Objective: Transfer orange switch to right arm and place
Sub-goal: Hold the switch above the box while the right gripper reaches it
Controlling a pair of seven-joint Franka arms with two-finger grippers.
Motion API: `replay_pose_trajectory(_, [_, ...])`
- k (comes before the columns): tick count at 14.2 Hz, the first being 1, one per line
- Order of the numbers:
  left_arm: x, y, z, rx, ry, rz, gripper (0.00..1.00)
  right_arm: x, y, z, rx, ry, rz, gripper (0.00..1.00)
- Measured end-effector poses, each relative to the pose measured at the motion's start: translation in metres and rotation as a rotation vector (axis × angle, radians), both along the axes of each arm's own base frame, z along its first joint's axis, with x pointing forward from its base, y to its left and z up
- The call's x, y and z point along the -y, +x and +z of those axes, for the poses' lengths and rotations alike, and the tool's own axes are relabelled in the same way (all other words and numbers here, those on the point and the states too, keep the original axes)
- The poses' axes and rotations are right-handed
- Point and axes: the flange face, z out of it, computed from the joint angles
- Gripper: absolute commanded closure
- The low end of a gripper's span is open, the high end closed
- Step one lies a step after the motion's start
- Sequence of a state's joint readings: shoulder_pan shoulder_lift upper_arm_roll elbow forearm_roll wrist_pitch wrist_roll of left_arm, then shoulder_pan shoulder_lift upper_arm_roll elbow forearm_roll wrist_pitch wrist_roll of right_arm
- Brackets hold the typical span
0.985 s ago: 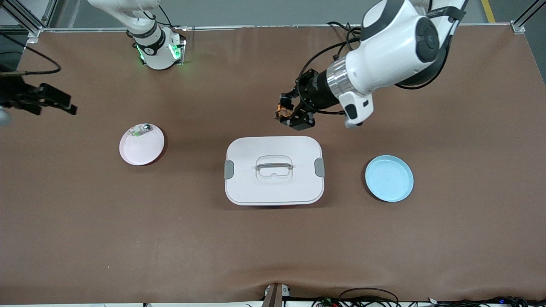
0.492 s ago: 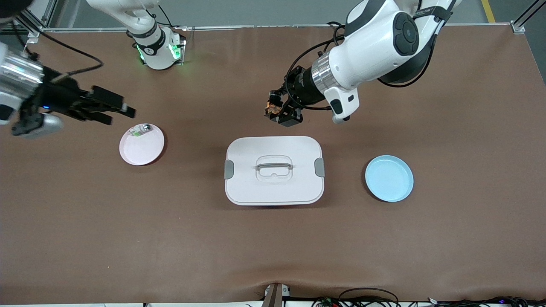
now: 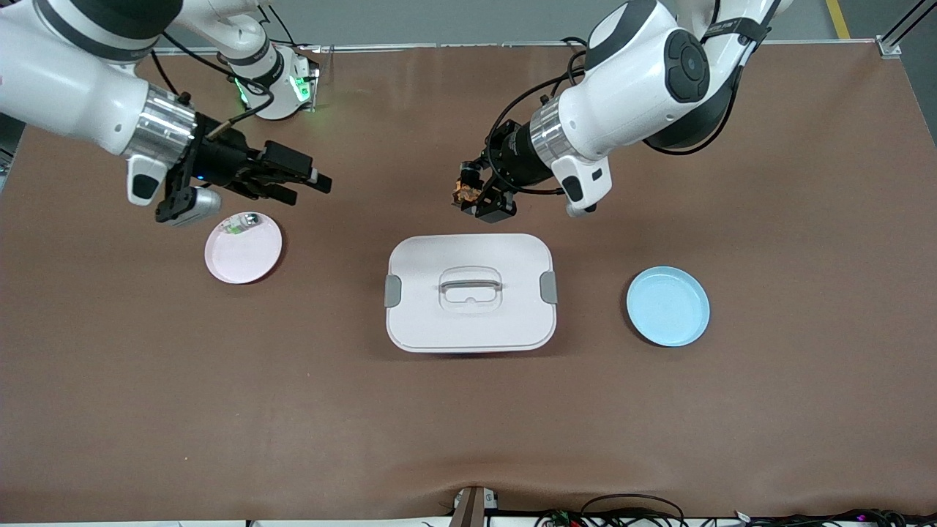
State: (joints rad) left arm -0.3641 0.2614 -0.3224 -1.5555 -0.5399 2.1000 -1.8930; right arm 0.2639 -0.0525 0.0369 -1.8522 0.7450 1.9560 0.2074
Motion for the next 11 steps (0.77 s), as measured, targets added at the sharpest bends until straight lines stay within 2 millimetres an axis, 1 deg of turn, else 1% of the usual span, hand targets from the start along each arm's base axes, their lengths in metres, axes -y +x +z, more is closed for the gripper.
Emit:
replay_pose_trajectory(4, [0.0,0.0,-0.001,0.0,0.002,0.0,0.69,-0.042,-0.015,-0.007,0.02,0.087,-0.024,0.0])
replay_pose_trajectory(6, [0.001,0.0,-0.001,-0.002,0.003,0.002,0.69,-0.068,-0.025,-0.015,0.056,0.092,-0.048,0.0])
replay_pose_trajectory(7, [0.002,-0.001,-0.001,-0.004,0.003,0.002,0.69,-0.086,-0.032,-0.018,0.08,0.098,-0.07,0.0])
replay_pose_trajectory(9, [0.004,-0.003,-0.001,-0.003,0.007,0.0,0.69,-0.114,-0.046,-0.02,0.107,0.109,-0.111,0.0])
replay_pose_trajectory(11, [0.005,-0.003,-0.001,-0.003,0.007,0.0,0.69,-0.133,-0.056,-0.024,0.125,0.115,-0.124,0.0])
